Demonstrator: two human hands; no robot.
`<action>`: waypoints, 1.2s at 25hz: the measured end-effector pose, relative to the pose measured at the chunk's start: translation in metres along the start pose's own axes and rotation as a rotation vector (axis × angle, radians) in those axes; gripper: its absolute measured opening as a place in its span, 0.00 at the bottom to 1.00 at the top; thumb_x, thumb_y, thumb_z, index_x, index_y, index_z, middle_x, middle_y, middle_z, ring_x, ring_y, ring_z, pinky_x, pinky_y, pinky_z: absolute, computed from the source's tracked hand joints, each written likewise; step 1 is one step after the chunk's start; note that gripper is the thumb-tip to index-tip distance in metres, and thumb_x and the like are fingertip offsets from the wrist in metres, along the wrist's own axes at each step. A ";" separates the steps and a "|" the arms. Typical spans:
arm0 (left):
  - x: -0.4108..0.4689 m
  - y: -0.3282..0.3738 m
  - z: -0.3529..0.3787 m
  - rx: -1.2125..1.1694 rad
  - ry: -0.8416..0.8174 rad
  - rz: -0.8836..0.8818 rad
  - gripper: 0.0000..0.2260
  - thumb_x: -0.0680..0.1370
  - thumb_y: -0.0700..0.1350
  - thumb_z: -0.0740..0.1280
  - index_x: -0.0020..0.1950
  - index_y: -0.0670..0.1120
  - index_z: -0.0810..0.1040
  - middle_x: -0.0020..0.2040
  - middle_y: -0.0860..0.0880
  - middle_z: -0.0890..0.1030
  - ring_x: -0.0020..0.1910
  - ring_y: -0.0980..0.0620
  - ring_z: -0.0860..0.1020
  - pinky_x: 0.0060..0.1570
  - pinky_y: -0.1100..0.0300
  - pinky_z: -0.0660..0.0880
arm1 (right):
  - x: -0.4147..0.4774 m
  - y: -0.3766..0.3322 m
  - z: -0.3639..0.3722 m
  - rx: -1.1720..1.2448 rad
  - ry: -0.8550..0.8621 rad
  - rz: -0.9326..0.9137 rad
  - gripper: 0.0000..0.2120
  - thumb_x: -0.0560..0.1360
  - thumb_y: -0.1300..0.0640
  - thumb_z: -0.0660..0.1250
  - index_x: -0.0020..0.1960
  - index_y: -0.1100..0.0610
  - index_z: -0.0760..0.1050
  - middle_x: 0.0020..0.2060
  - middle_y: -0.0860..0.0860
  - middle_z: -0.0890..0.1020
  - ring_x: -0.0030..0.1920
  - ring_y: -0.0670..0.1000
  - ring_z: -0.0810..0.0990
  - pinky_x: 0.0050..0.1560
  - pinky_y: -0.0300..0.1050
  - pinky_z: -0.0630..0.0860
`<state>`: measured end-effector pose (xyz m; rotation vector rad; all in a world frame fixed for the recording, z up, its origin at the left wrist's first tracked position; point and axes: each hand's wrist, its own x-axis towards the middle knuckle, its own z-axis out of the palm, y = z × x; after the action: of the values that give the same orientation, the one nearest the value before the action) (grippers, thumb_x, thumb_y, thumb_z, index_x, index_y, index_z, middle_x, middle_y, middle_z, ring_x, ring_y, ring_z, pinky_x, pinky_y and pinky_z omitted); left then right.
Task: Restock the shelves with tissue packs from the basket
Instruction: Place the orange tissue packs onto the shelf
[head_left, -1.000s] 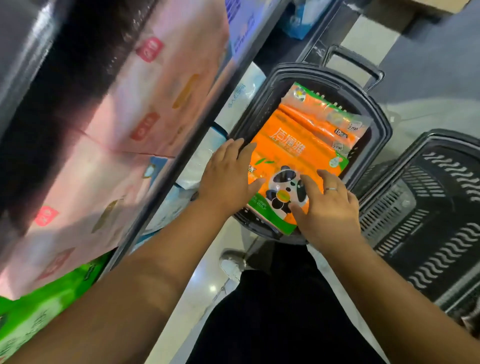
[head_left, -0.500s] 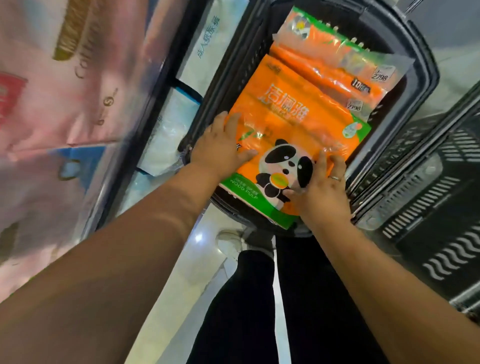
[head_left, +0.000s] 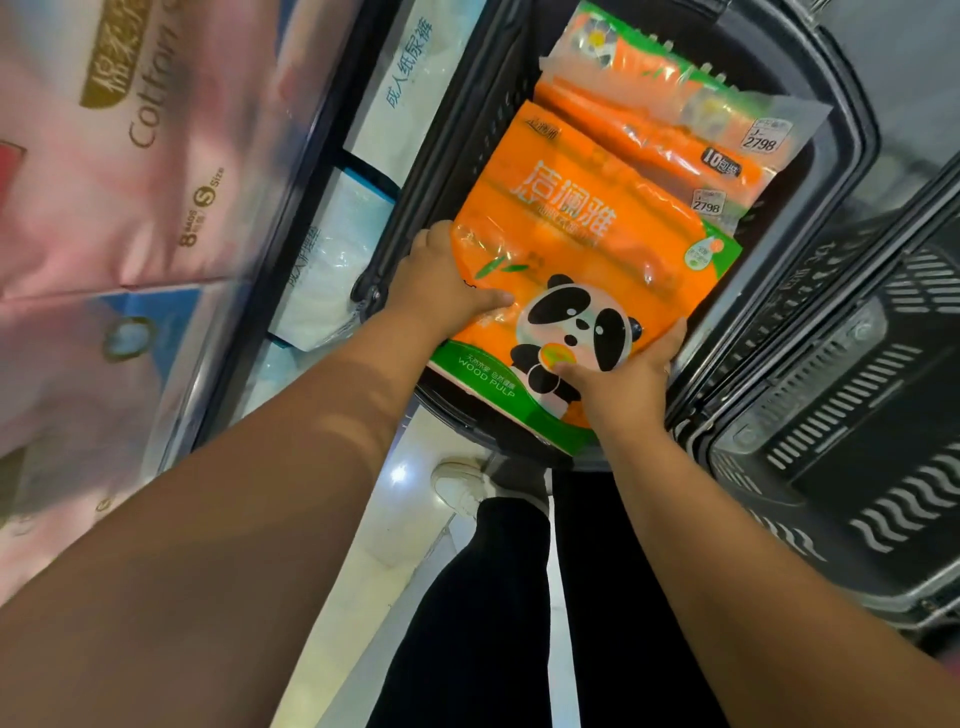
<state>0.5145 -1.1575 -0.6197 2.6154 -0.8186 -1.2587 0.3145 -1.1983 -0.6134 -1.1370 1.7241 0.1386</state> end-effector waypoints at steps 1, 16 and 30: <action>-0.002 -0.001 0.000 0.004 0.009 0.003 0.43 0.66 0.58 0.77 0.73 0.46 0.60 0.69 0.43 0.67 0.66 0.41 0.70 0.62 0.46 0.69 | -0.001 0.001 -0.001 0.021 -0.008 -0.010 0.61 0.66 0.55 0.80 0.78 0.50 0.34 0.74 0.57 0.59 0.71 0.57 0.66 0.60 0.45 0.67; -0.160 0.002 -0.068 -0.169 0.268 -0.002 0.45 0.64 0.61 0.77 0.73 0.46 0.61 0.69 0.44 0.67 0.67 0.42 0.68 0.65 0.47 0.67 | -0.111 -0.008 -0.069 0.015 -0.012 -0.414 0.60 0.58 0.50 0.82 0.77 0.43 0.46 0.71 0.49 0.66 0.70 0.52 0.69 0.67 0.59 0.71; -0.408 0.054 -0.184 -0.381 0.618 0.040 0.49 0.64 0.59 0.77 0.77 0.54 0.53 0.70 0.48 0.67 0.68 0.45 0.67 0.63 0.42 0.70 | -0.297 -0.118 -0.214 -0.214 -0.194 -0.945 0.54 0.60 0.46 0.81 0.76 0.43 0.51 0.67 0.48 0.72 0.65 0.53 0.74 0.61 0.59 0.74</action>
<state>0.4239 -1.0121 -0.2026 2.4244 -0.4585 -0.4670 0.2666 -1.2003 -0.2317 -1.9103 0.8807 -0.1534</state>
